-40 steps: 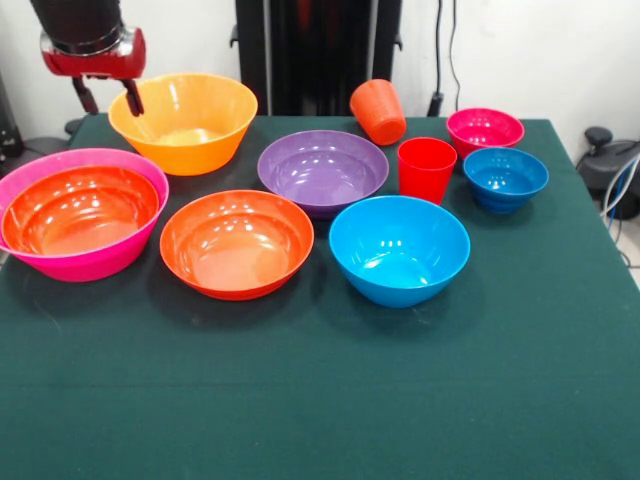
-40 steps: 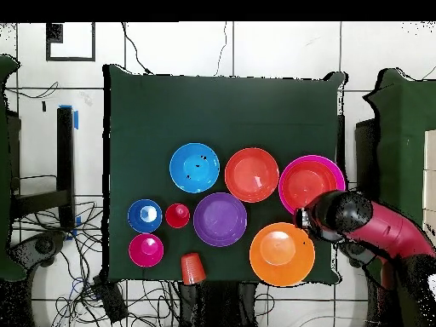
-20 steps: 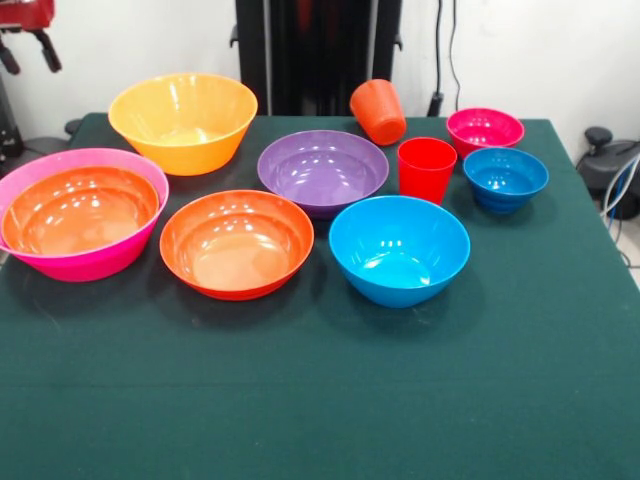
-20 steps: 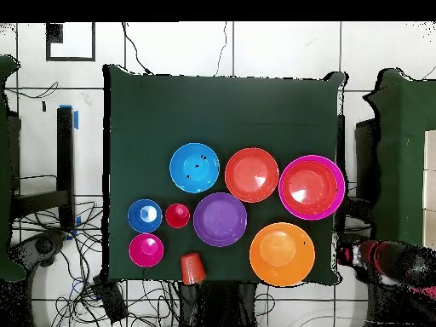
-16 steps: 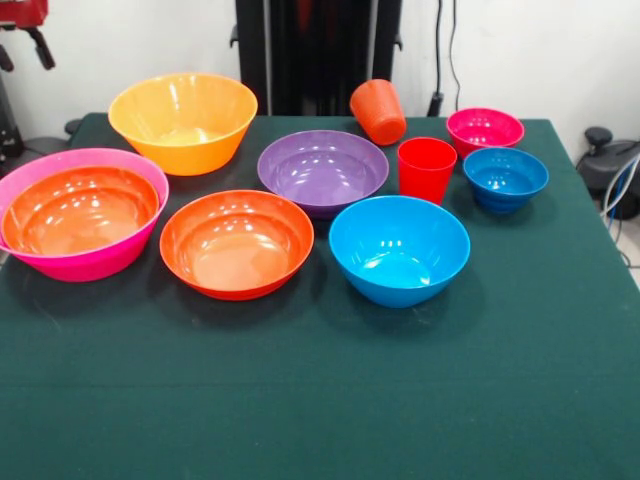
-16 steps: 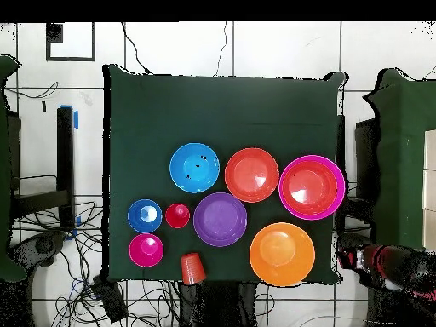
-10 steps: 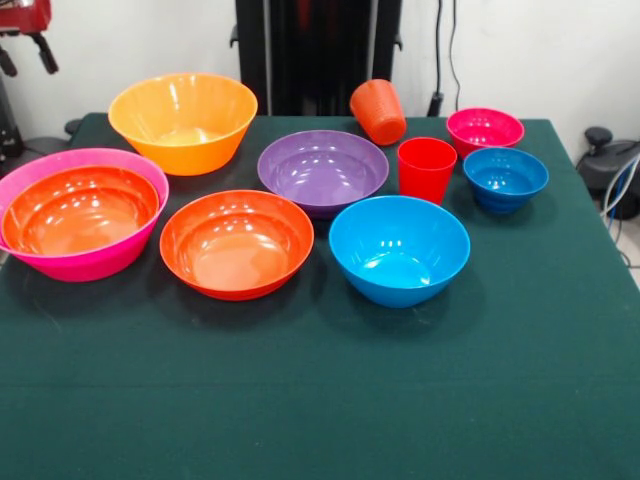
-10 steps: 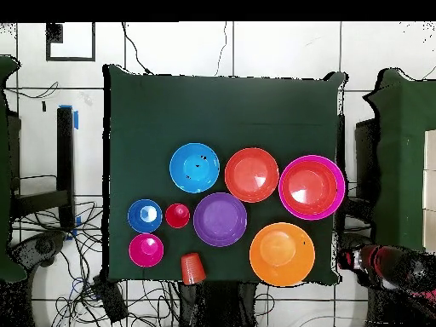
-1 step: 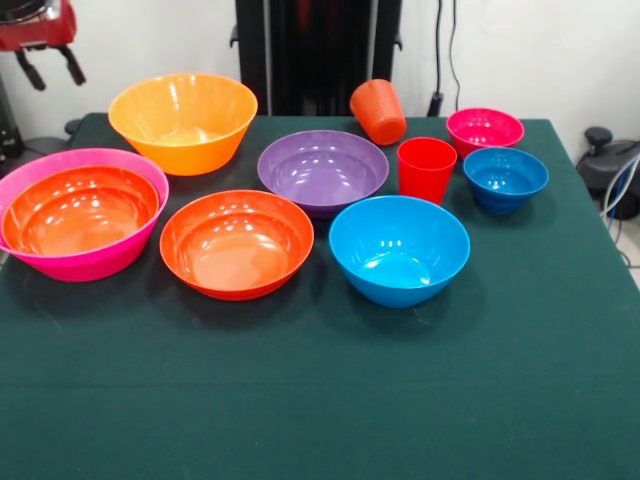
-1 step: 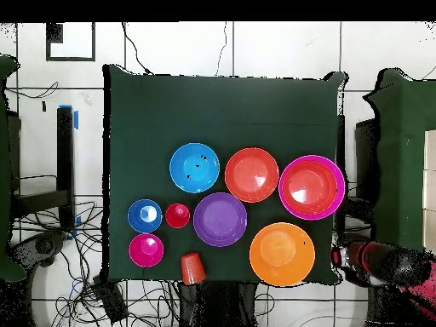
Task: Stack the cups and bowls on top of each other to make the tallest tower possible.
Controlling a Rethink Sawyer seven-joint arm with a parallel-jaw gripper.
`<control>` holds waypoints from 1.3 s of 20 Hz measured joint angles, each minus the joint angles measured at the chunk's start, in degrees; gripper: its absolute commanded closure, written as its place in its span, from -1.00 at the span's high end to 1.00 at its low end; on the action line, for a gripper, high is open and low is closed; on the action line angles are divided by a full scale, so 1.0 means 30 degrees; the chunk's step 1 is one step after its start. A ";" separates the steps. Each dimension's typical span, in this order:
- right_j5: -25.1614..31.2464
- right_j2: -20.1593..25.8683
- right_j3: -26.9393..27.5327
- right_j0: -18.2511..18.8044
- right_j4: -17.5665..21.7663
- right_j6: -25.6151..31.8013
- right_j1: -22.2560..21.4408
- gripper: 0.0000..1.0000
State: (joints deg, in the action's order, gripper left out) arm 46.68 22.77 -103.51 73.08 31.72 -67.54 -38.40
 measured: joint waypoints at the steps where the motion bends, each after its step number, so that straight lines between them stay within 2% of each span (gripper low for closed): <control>1: 0.0000 0.0007 -0.0166 0.0001 0.0000 0.0000 0.0085 1.00; 11: -0.0139 0.0007 -0.1417 0.0001 0.0000 0.0000 0.0802 1.00; 26: -0.1232 0.0010 -0.1395 -0.0030 0.0887 0.0000 0.2568 1.00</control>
State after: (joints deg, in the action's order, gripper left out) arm 42.98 22.80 -107.69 72.99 34.39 -67.54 -30.69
